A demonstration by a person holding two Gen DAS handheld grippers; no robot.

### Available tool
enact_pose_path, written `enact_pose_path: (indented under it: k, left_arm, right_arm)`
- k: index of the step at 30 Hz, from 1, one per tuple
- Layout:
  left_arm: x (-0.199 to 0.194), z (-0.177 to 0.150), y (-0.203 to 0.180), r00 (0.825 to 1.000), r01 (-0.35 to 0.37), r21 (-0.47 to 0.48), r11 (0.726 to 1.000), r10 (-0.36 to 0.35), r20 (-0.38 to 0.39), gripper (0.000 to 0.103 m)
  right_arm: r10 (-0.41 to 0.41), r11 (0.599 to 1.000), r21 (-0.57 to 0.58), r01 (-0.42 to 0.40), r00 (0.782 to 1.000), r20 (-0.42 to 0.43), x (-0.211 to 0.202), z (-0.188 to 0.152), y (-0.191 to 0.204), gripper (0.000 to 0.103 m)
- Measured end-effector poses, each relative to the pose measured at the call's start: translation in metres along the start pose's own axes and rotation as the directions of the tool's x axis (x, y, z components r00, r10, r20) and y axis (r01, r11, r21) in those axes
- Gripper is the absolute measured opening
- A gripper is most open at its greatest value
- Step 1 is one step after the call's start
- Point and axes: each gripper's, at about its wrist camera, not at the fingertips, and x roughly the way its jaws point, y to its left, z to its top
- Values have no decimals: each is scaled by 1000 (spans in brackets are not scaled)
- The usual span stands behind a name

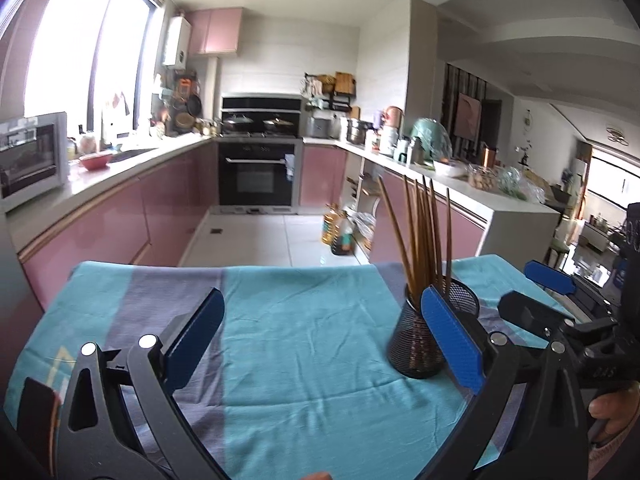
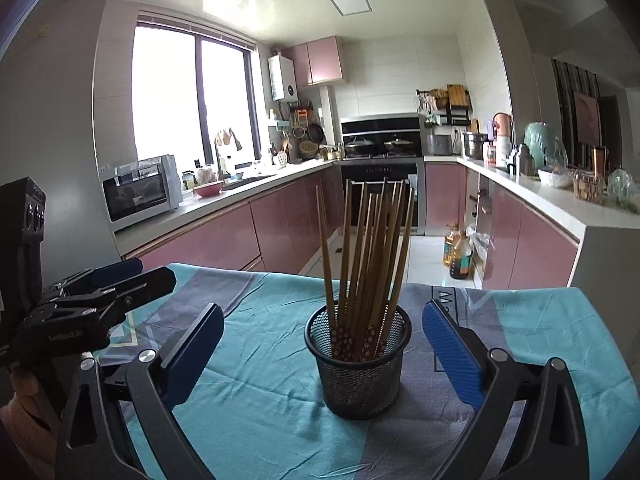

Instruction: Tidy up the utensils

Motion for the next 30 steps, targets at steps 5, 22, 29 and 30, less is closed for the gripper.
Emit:
enact_pose_path:
  k: [5,22,29,30]
  left_arm:
    - [-22,-2,0,998,-38,18,999,37,54,97]
    - [-69,-14,2,990,-81,21,996,78,121,97]
    - [-74,-15,2,988,-86,12,996,84,133,97]
    - [-76,-15,2,987,-86,11,996,84,134,97]
  right_arm:
    - [-3,1000,-15,4,1000,25,-9,-7,12,96]
    - [-7,999,-32,9,998,69,-23,-19,33,96]
    - [-4,999,-37,7,996,87,-28,-19,36,96]
    - [-4,999,-37,7,996,86,-28,-19,36,96]
